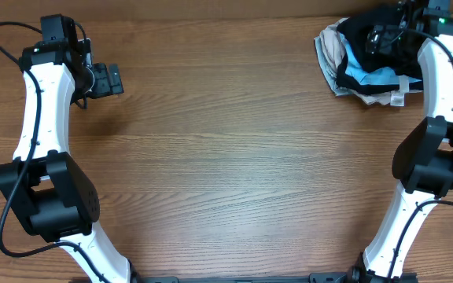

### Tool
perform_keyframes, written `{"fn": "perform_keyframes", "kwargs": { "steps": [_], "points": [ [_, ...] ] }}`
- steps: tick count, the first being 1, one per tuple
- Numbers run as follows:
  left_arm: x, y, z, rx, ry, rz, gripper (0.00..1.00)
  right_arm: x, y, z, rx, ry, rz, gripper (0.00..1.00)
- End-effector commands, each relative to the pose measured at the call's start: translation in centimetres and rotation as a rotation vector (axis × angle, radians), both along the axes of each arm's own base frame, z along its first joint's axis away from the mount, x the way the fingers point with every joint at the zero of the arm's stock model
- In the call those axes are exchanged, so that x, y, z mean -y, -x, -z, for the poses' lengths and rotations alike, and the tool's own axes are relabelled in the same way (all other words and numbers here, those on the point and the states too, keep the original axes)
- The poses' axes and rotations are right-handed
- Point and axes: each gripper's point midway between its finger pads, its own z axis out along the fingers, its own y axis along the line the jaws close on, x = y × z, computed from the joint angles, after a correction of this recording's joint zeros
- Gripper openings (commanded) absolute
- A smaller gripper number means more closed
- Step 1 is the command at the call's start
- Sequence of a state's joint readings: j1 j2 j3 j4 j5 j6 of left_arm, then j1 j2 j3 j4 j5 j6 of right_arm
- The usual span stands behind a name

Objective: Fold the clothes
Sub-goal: 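Lower the black shirt onto the stack and open the right gripper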

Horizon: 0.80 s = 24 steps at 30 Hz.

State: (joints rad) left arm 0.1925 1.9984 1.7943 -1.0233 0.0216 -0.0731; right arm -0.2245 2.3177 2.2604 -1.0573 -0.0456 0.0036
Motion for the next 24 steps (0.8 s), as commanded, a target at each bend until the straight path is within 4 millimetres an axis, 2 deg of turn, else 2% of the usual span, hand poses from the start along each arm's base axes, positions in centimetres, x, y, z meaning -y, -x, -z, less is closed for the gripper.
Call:
{"fn": "perform_keyframes", "kwargs": {
  "steps": [1,4,7,10,13,15,18,20,24],
  "points": [
    [-0.3,-0.2,0.3,-0.002,0.001,-0.013,1.0,-1.5,0.0,-7.7,0.128,-0.017,-0.012,1.0],
    [-0.3,-0.2,0.3,-0.002,0.001,-0.013,1.0,-2.1,1.4,-14.1,0.225,0.001,-0.02,1.0],
    [-0.3,-0.2,0.3,-0.002,0.001,-0.013,1.0,-3.5,3.9,-20.2,0.316,0.0,-0.046,1.0],
    [-0.3,-0.2,0.3,-0.002,0.001,-0.013,1.0,-5.9,7.3,-25.1,0.384,-0.027,-0.097,1.0],
    [-0.3,-0.2,0.3,-0.002,0.001,-0.013,1.0,-9.1,10.9,-28.7,0.433,-0.079,-0.175,1.0],
    [-0.3,-0.2,0.3,-0.002,0.001,-0.013,1.0,-11.3,13.2,-30.1,0.444,-0.124,-0.234,1.0],
    [-0.3,-0.2,0.3,-0.002,0.001,-0.013,1.0,-15.4,17.0,-31.0,0.412,-0.236,-0.35,1.0],
    [-0.3,-0.2,0.3,-0.002,0.001,-0.013,1.0,-17.1,18.6,-31.3,0.4,-0.287,-0.404,1.0],
    [-0.3,-0.2,0.3,-0.002,0.001,-0.013,1.0,-18.0,19.4,-31.2,0.383,-0.302,-0.427,1.0]
  ]
}}
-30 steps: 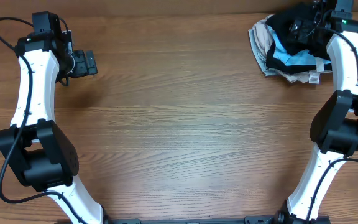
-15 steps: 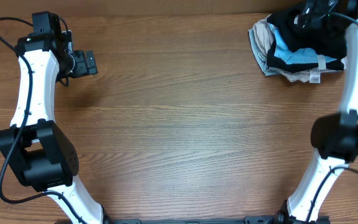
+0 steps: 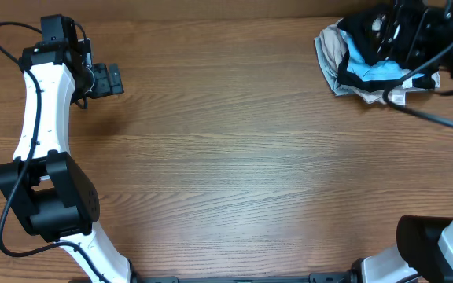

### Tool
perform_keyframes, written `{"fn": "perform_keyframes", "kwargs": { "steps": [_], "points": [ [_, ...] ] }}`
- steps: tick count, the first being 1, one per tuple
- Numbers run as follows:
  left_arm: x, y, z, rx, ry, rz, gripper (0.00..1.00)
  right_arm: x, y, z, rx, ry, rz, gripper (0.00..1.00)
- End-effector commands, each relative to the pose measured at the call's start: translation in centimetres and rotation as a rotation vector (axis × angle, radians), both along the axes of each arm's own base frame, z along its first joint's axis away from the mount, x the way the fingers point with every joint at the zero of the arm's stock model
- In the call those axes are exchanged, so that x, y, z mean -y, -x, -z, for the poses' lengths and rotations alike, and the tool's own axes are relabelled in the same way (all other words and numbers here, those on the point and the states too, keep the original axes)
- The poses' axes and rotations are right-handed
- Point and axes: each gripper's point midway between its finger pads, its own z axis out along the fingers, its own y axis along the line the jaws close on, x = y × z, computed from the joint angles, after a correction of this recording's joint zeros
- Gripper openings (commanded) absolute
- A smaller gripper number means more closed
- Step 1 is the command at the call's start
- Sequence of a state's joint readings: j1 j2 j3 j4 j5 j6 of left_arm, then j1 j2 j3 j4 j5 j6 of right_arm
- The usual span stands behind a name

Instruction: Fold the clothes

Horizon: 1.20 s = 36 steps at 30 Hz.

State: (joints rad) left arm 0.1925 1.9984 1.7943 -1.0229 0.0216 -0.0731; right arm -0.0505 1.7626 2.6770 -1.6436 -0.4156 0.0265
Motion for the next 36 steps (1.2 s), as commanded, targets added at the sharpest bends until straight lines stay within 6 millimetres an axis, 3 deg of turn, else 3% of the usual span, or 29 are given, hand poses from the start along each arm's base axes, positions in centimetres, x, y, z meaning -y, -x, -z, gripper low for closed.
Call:
{"fn": "perform_keyframes", "kwargs": {
  "steps": [1,7,16,25,30,36],
  "points": [
    [-0.2,-0.2,0.3,-0.003,0.001,-0.013,1.0,-1.0,-0.7,0.9,-0.038,-0.041,-0.046,1.0],
    [-0.2,-0.2,0.3,-0.003,0.001,-0.013,1.0,-0.9,-0.1,1.7,-0.083,-0.037,-0.041,1.0],
    [-0.2,-0.2,0.3,-0.003,0.001,-0.013,1.0,1.3,-1.4,2.4,-0.046,0.16,0.069,1.0],
    [-0.2,-0.2,0.3,-0.003,0.001,-0.013,1.0,-3.8,-2.4,2.6,0.054,0.218,-0.054,1.0],
    [-0.2,-0.2,0.3,-0.003,0.001,-0.014,1.0,-5.3,-2.2,5.1,0.103,0.209,-0.087,1.0],
    [-0.2,-0.2,0.3,-0.003,0.001,-0.013,1.0,-4.5,0.3,9.2,0.166,0.209,-0.067,1.0]
  ]
}}
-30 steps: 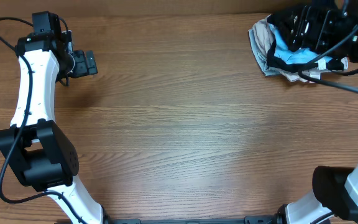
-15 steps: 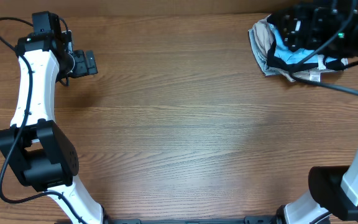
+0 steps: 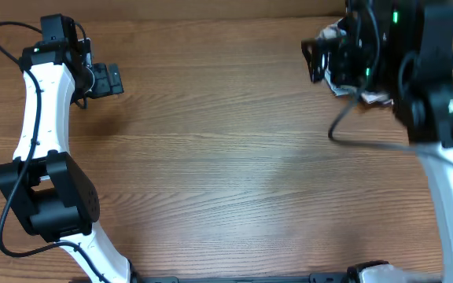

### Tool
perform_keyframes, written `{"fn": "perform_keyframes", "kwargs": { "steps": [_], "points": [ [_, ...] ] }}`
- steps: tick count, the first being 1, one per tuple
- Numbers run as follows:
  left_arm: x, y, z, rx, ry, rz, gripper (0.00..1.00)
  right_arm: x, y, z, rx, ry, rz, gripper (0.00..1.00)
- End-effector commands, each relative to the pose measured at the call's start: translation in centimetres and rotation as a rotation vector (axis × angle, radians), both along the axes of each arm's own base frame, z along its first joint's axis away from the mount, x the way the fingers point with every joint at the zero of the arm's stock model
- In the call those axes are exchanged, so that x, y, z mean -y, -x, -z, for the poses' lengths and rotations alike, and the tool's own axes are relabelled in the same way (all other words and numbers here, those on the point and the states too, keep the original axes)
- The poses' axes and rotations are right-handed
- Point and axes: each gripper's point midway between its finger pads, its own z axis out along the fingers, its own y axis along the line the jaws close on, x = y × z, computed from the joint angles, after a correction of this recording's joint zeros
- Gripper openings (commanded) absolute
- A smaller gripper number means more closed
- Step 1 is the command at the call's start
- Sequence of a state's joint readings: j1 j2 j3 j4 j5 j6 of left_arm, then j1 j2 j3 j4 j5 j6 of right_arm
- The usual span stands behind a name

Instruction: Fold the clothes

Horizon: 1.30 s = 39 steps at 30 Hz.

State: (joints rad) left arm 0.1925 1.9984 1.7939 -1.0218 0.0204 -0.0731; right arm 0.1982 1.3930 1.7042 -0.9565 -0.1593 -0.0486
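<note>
The clothes pile (image 3: 335, 35) lies at the far right of the table and is mostly hidden under my right arm. Only a beige edge and a pale scrap (image 3: 377, 97) show. My right arm is raised close to the overhead camera. Its gripper (image 3: 316, 60) points left over the pile's left edge, dark and blurred, so its jaws cannot be read. I see no garment hanging from it. My left gripper (image 3: 115, 79) hovers at the far left of the table, open, with nothing between its fingers.
The wooden table (image 3: 226, 173) stretches between the two arms. My right arm's black cable (image 3: 344, 118) loops down over the table below the pile. The left arm's base sits at the front left.
My right arm has risen toward the camera and shifted left, so it now covers nearly all of the pile. The blue and black garments no longer show. The left arm has not moved.
At first my right gripper was down in the pile of black, blue and beige clothes. Then the arm had swung further right with the gripper still over the pile. Now it is high above and hides it. My left arm stayed still throughout.
</note>
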Motion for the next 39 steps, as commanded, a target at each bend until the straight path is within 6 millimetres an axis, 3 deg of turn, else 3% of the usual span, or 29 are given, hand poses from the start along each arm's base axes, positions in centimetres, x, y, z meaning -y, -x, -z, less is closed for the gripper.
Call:
{"fn": "perform_keyframes", "kwargs": {
  "steps": [1,11,16,21,28,39],
  "points": [
    [-0.2,-0.2,0.3,-0.003,0.002,-0.013,1.0,1.0,3.2,1.1,0.062,0.004,0.017,1.0],
    [-0.2,-0.2,0.3,-0.003,0.002,-0.013,1.0,2.8,10.2,9.6,0.303,-0.074,0.047,1.0],
    [-0.2,-0.2,0.3,-0.003,0.002,-0.013,1.0,4.5,12.0,13.9,0.364,-0.175,0.146,1.0],
    [-0.2,-0.2,0.3,-0.003,0.002,-0.013,1.0,4.9,12.9,17.2,0.419,-0.183,0.155,1.0],
    [-0.2,-0.2,0.3,-0.003,0.002,-0.013,1.0,5.8,13.4,19.6,0.462,-0.185,0.184,1.0],
    [-0.2,-0.2,0.3,-0.003,0.002,-0.013,1.0,7.5,13.4,19.8,0.512,-0.179,0.245,1.0]
  ]
}}
